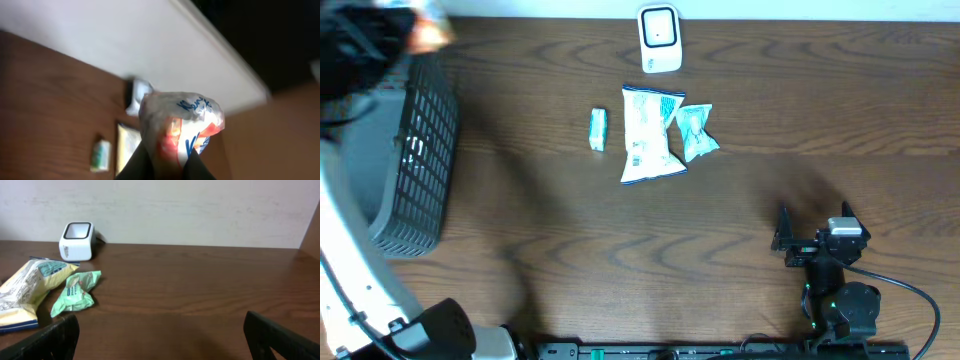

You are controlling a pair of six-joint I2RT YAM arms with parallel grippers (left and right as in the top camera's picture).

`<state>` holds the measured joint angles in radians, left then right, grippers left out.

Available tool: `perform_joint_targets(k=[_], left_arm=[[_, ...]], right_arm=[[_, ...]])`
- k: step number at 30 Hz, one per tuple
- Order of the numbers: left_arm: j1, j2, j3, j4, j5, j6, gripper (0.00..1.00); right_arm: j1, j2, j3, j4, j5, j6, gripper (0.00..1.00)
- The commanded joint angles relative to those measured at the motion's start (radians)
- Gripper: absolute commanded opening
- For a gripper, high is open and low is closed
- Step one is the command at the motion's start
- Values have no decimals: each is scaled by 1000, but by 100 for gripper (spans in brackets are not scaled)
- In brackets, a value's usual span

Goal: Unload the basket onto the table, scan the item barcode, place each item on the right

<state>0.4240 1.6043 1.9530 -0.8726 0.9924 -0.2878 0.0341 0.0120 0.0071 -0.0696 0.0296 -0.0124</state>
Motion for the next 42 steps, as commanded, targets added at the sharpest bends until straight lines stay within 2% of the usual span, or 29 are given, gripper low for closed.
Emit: perform_joint_targets(k=[1, 9, 14, 17, 29, 42], left_arm=[[-136, -9, -11, -41, -60, 138, 8], [-462, 42, -54, -158, -730, 139, 7], [-578, 113, -79, -163, -1043, 138, 8], [-606, 170, -87, -175, -1092, 138, 8], [-604, 407, -87, -197, -1090, 137, 8], [-604, 563, -87, -185, -1090, 134, 8]], right_arm=[[0, -5, -2, -4, -2, -11, 99], [0, -5, -2, -4, -2, -11, 99], [0, -5, -2, -4, -2, -11, 99], [0, -5, -2, -4, -2, -11, 99], [0, -5, -2, -4, -2, -11, 99], [0, -5, -2, -4, -2, -11, 99]])
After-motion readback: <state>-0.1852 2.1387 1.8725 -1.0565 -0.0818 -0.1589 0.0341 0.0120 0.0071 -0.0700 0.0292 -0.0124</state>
